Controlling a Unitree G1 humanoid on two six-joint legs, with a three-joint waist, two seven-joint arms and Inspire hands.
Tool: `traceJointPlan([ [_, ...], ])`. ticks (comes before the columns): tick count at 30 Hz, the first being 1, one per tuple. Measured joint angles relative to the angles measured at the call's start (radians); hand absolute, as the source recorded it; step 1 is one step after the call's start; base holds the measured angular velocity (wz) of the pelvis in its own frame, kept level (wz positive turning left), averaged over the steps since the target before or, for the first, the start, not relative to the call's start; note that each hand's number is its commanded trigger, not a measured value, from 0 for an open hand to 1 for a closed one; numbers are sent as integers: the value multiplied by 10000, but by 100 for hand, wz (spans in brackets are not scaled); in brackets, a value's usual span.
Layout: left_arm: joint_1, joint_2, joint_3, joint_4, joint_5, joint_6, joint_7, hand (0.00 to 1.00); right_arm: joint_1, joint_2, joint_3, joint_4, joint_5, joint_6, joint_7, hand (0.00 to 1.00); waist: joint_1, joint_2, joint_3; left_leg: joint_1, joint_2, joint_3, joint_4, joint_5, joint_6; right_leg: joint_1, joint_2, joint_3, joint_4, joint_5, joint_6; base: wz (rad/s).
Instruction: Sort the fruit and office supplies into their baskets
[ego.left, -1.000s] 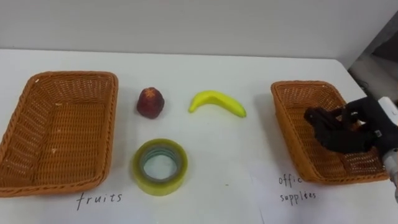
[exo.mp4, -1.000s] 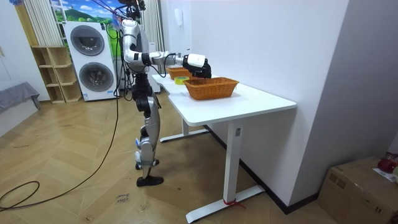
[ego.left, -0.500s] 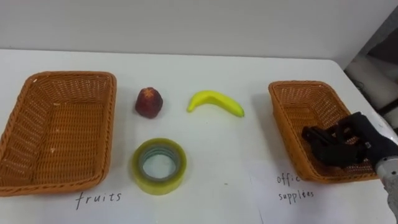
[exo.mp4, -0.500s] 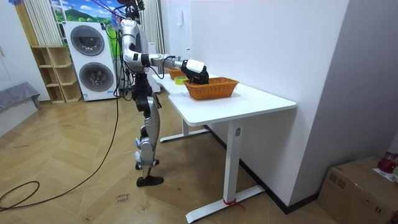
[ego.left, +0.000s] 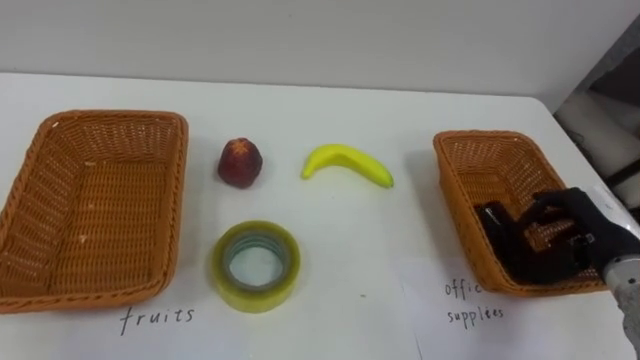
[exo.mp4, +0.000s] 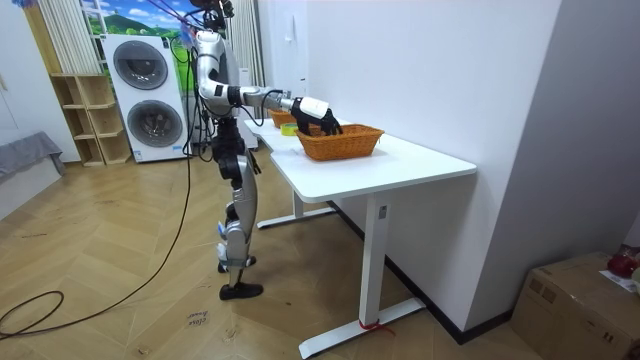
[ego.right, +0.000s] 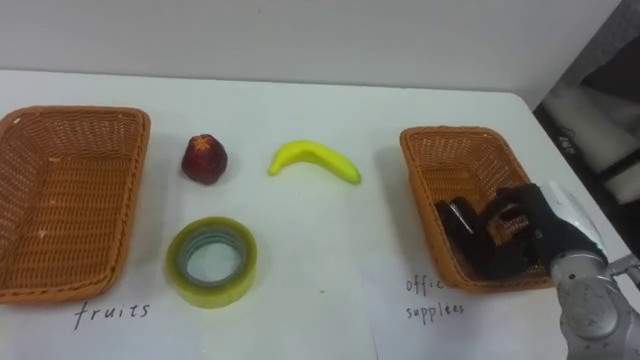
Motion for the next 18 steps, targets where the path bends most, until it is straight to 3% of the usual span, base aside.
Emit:
traceJointPlan([
  [18,91,0,0,4,6,147,319,0,0,4,0,-89,4,0,2,0,16,141,-79,18,-2,2,12,2,1,16,-4,-1,7,0,0,0],
])
